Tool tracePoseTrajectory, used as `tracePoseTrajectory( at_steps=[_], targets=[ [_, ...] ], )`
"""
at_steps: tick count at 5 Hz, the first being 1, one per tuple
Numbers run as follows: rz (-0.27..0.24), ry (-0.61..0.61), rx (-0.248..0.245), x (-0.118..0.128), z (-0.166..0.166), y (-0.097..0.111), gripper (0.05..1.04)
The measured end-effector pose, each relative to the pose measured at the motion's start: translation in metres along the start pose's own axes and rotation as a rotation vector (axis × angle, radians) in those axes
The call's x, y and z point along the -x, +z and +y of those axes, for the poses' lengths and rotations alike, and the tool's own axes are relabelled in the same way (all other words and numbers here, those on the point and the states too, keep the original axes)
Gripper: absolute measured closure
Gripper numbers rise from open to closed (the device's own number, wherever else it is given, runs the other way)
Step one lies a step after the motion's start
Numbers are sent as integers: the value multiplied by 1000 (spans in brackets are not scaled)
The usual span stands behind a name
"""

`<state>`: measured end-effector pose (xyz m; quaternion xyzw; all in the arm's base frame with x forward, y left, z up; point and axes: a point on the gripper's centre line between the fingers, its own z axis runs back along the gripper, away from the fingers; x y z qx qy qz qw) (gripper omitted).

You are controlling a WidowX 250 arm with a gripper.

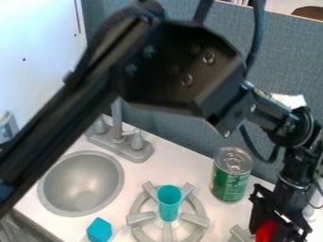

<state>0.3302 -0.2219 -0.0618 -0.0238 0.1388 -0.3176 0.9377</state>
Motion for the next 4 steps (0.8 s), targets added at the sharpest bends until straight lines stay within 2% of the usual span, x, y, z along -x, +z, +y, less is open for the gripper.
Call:
tracePoseTrajectory(
  at_steps=[2,4],
  targets=[
    [127,-19,62,0,-15,-14,437],
    [184,-49,91,3,-33,-24,437]
  ],
)
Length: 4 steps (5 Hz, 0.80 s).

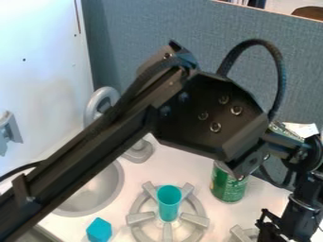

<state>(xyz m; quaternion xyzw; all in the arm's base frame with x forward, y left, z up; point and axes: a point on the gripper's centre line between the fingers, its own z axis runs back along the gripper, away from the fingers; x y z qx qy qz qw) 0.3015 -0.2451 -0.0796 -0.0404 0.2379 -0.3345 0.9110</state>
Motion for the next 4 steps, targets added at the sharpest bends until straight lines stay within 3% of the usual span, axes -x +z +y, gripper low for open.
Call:
tracePoseTrajectory(
  at_steps=[1,2,3,4],
  targets=[
    [6,-5,16,-3,1,-4,386],
    [9,31,31,1,4,-13,107],
    [-3,82,12,16,5,-11,81],
    [-100,111,-26,38,1,18,83]
  ],
)
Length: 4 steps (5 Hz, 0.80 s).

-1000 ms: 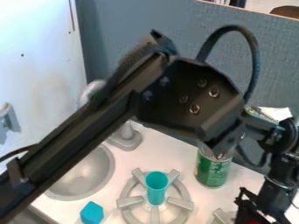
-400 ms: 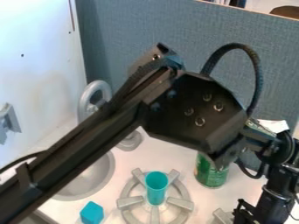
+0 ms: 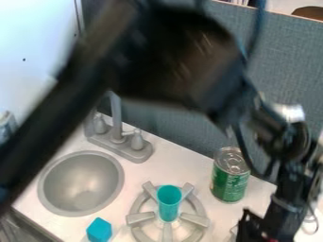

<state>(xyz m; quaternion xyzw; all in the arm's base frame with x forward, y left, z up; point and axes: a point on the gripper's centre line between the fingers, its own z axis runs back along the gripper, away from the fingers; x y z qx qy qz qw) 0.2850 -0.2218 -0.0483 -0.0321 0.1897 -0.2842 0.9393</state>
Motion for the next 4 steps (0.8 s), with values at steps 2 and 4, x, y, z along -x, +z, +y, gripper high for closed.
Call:
tracePoseTrajectory(
  at_steps=[2,4],
  targets=[
    [-116,77,-40,52,3,34,83],
    [-55,295,-159,111,59,37,83]
  ],
)
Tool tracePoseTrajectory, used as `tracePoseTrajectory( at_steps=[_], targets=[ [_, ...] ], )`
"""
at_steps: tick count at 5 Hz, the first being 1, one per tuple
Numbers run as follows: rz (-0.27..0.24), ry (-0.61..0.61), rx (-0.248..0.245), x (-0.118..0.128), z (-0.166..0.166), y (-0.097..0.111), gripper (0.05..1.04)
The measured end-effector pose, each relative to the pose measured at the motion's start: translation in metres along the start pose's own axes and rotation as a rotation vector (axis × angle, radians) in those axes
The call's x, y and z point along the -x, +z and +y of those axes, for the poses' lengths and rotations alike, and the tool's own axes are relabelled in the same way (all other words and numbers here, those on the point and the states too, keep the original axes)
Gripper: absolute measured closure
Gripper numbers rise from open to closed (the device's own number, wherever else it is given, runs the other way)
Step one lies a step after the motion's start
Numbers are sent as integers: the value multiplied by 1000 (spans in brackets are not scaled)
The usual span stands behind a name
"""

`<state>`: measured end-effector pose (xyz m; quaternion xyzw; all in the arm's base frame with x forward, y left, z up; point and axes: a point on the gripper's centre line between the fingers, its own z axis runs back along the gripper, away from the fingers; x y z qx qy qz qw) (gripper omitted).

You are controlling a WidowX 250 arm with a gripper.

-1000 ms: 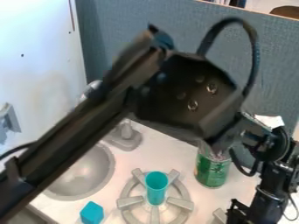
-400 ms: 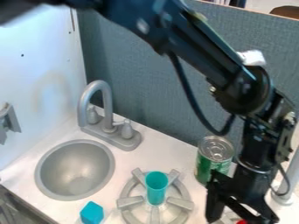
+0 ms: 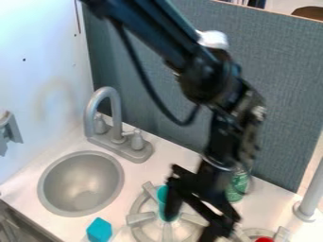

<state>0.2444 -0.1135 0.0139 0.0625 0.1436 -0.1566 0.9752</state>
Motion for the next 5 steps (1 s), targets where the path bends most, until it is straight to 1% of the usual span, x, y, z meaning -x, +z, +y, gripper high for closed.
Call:
tracePoseTrajectory(
  at_steps=[1,2,3,4,5],
  targets=[
    [-56,66,-32,19,45,1,83],
    [-126,105,-59,22,67,-1,83],
    [-271,80,-24,14,81,-6,83],
    [-344,34,18,-7,78,-7,83],
    [-383,42,53,-30,74,-8,83]
  ],
)
